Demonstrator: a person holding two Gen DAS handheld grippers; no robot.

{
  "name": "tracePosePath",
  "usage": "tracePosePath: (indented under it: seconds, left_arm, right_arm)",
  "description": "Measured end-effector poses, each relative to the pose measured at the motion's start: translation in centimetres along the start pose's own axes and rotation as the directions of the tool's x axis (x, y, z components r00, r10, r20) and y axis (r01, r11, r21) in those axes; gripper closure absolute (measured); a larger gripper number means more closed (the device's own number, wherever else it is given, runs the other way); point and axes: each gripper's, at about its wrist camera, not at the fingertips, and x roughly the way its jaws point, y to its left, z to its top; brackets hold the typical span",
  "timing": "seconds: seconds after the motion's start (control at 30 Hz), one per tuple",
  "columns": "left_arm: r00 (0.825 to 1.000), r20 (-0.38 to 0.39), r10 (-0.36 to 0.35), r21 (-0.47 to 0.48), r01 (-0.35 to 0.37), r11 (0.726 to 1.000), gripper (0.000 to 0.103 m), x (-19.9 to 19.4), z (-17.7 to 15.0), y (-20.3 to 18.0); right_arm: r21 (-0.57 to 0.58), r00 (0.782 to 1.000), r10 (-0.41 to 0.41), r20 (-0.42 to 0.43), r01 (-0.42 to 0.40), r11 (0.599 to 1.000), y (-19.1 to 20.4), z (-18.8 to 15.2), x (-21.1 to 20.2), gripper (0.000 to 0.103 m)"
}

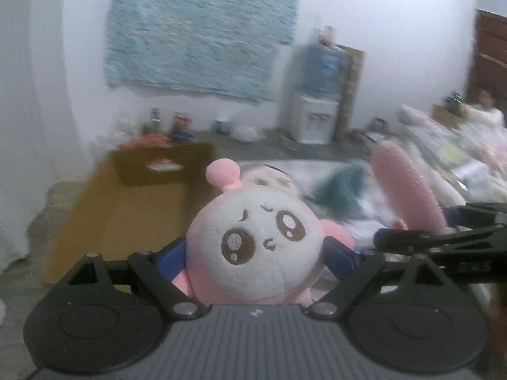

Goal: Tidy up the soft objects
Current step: 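Carry the plush and sponge into the cardboard box and open both tools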

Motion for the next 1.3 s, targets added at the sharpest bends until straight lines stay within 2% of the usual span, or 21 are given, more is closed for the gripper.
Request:
tracePosePath:
  seconds: [0.13,0.27,0.4,0.57,0.6,0.63,0.7,0.8,0.93,1.0,1.07,1.2,1.3]
  left_arm:
    - [0.993,0.028,0.114,-0.031,-0.113,0.993,0.012,-0.6,2.2,4.8]
    - [0.971,0.022,0.238,-0.028,-0.237,0.971,0.012,1.0,4.8,9.5]
    - [0.950,-0.043,0.311,-0.041,-0.312,0.949,0.012,5.5,7.7,14.6]
    - [0.926,-0.164,0.339,-0.046,-0.351,0.935,0.012,13.2,10.7,20.2]
    - [0.917,-0.189,0.352,-0.044,-0.366,0.930,0.012,14.8,11.1,21.0]
    - [0.907,-0.213,0.364,-0.040,-0.380,0.924,0.012,16.5,11.4,21.8]
    - [0.898,-0.246,0.365,-0.030,-0.384,0.923,0.012,18.8,11.9,23.3]
    - [0.885,-0.291,0.364,-0.030,-0.388,0.921,0.012,21.0,12.1,24.8]
    - [0.870,-0.313,0.381,-0.038,-0.413,0.910,0.011,23.4,13.2,26.3]
    - [0.867,-0.315,0.386,-0.049,-0.421,0.906,0.011,24.3,13.7,27.1]
    - [0.866,-0.315,0.389,-0.062,-0.428,0.902,0.011,25.3,14.1,27.7]
    - [0.863,-0.293,0.411,-0.044,-0.442,0.896,0.010,26.6,14.7,27.7]
    - [0.864,-0.294,0.409,-0.056,-0.443,0.895,0.009,26.8,15.1,27.8]
  right_arm:
    - [0.005,0.991,0.131,-0.034,-0.131,0.991,3.1,5.0,4.3,0.028]
    - [0.071,0.966,0.231,-0.114,-0.224,0.972,5.6,9.8,10.7,0.028]
    - [0.115,0.948,0.227,-0.221,-0.206,0.972,8.3,13.6,19.0,0.028]
    - [0.131,0.924,0.151,-0.350,-0.111,0.985,10.5,16.6,28.5,0.028]
    - [0.145,0.915,0.145,-0.377,-0.097,0.985,10.4,17.0,30.3,0.028]
    - [0.162,0.908,0.144,-0.394,-0.086,0.983,10.5,17.2,31.6,0.027]
    - [0.199,0.890,0.149,-0.432,-0.067,0.978,10.1,17.5,34.1,0.027]
    - [0.219,0.882,0.142,-0.450,-0.046,0.975,10.4,17.1,36.0,0.027]
    - [0.245,0.873,0.151,-0.465,-0.037,0.969,9.6,16.7,39.2,0.025]
    - [0.263,0.865,0.163,-0.475,-0.038,0.964,9.0,16.3,41.3,0.025]
    - [0.286,0.868,0.176,-0.465,-0.040,0.957,8.1,16.2,42.7,0.025]
    - [0.345,0.872,0.219,-0.439,-0.061,0.937,6.3,15.9,44.0,0.024]
    - [0.408,0.863,0.262,-0.431,-0.073,0.910,5.4,15.3,44.9,0.022]
